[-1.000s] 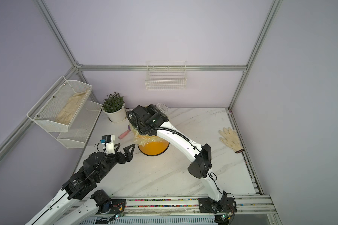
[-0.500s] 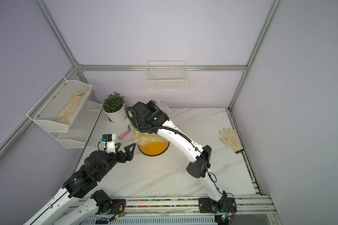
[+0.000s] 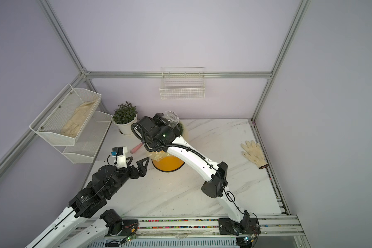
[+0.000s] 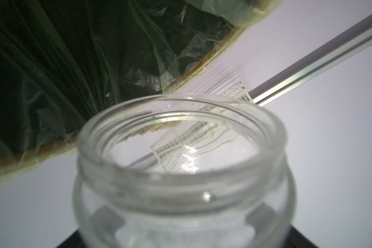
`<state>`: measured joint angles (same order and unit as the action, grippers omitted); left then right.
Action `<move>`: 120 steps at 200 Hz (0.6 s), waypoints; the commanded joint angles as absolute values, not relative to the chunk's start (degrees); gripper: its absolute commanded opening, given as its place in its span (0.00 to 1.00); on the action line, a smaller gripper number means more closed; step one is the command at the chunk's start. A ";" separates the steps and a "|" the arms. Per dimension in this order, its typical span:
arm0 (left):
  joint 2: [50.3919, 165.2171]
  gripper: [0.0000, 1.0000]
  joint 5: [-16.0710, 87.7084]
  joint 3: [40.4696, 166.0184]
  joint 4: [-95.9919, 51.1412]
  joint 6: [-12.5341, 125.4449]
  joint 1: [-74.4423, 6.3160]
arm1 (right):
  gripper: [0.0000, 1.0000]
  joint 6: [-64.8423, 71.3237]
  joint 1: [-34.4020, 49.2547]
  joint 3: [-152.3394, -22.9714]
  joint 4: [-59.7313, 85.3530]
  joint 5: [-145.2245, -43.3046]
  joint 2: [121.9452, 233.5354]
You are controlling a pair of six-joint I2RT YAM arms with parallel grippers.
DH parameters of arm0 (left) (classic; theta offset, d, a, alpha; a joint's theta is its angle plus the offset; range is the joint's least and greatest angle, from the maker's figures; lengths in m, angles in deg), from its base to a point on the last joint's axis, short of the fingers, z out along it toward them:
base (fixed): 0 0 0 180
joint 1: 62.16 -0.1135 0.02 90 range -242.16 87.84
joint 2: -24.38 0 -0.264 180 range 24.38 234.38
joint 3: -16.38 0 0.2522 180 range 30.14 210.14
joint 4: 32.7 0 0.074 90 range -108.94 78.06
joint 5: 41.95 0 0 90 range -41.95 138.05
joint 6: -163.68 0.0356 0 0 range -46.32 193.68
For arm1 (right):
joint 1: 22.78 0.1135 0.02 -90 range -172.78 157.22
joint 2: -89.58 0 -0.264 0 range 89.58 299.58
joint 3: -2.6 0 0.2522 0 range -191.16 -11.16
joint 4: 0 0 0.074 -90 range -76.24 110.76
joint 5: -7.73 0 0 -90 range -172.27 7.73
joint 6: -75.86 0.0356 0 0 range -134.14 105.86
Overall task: Empty expired oatmeal from jars
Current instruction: Pour the expired oatmeal into the trash bin.
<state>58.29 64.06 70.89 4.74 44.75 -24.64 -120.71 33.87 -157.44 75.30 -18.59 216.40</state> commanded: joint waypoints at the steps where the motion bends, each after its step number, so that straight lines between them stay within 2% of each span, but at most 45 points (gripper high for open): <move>1: 57.33 1.00 63.95 74.43 4.59 45.20 -24.72 | 0.02 -115.70 33.02 -155.25 84.29 -13.31 216.19; 18: 57.00 1.00 64.34 74.46 4.97 45.55 -24.72 | 0.02 -121.39 34.52 -158.41 71.49 -19.25 216.33; 34: 57.13 1.00 64.51 74.11 5.08 45.28 -24.70 | 0.02 -112.95 31.81 -155.73 86.26 -10.98 218.69; 42: 57.44 1.00 64.19 74.42 5.45 45.23 -24.72 | 0.00 -111.52 31.39 -154.06 86.56 -6.96 219.15; 58: 57.62 1.00 64.16 74.24 5.48 45.24 -24.70 | 0.02 -113.50 33.48 -162.15 88.54 -12.09 220.95; 79: 57.57 1.00 64.31 74.04 5.48 45.03 -24.72 | 0.00 -118.18 32.33 -161.65 89.33 -5.40 220.96; 103: 57.55 1.00 64.66 74.00 5.47 45.03 -24.72 | 0.00 -135.31 32.60 -163.80 72.34 -4.00 220.86; 120: 57.51 1.00 64.66 73.74 5.48 44.94 -24.72 | 0.01 -148.08 32.43 -160.61 56.44 -1.18 220.40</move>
